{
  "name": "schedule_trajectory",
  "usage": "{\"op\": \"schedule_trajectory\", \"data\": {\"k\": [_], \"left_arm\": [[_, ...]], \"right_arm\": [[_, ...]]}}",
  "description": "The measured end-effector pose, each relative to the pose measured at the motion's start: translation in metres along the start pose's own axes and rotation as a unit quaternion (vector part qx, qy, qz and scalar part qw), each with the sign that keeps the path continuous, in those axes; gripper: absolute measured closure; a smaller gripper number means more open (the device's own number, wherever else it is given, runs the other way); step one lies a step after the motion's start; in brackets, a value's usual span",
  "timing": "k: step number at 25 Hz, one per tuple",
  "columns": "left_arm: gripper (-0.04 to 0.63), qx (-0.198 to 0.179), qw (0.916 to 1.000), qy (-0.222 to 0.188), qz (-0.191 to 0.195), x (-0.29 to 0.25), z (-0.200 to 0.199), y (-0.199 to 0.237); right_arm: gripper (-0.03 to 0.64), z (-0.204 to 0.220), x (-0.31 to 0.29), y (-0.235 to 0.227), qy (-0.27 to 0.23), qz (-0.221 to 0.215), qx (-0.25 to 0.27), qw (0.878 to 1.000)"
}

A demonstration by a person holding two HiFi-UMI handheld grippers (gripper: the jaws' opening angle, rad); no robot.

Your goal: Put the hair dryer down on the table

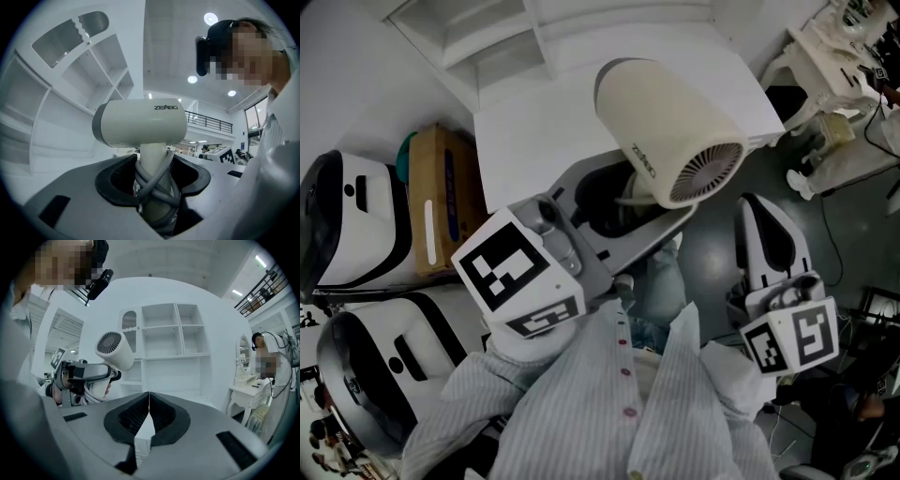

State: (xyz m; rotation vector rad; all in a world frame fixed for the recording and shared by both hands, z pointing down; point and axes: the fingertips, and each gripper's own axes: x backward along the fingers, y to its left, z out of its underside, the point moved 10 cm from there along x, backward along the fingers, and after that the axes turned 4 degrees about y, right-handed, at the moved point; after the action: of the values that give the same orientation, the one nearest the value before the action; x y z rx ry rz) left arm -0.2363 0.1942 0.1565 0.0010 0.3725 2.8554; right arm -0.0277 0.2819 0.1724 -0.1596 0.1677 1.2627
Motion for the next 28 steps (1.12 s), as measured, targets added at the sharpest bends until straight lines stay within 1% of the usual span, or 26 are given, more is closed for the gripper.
{"op": "schedule_trajectory", "data": {"k": [10,16,22,26,28], "left_arm": [[0.376,-0.004,0.9998,-0.003,-0.019,-0.055,-0.007,0.051],[0.376,0.003,0.9993,-0.006,-0.036,-0.105,-0.018,0.088],[0.376,0.002,0.9985,-0.010,-0.054,-0.173,-0.037,0.129],[0.376,-0.003,0.9978,-0.014,-0.065,-0.187,-0.041,0.137],[0.376,-0.005,0.9974,-0.014,-0.071,-0.209,-0.046,0.147]], "right_arm": [[0.604,-0.003,-0.056,-0.063,-0.003,-0.016,0.002,1.000],[0.604,-0.016,-0.095,-0.119,0.003,-0.031,0.006,0.999],[0.604,-0.033,-0.138,-0.194,0.002,-0.045,0.007,0.999],[0.604,-0.038,-0.150,-0.213,0.000,-0.054,0.014,0.998],[0.604,-0.042,-0.161,-0.236,0.001,-0.061,0.016,0.998]]}}
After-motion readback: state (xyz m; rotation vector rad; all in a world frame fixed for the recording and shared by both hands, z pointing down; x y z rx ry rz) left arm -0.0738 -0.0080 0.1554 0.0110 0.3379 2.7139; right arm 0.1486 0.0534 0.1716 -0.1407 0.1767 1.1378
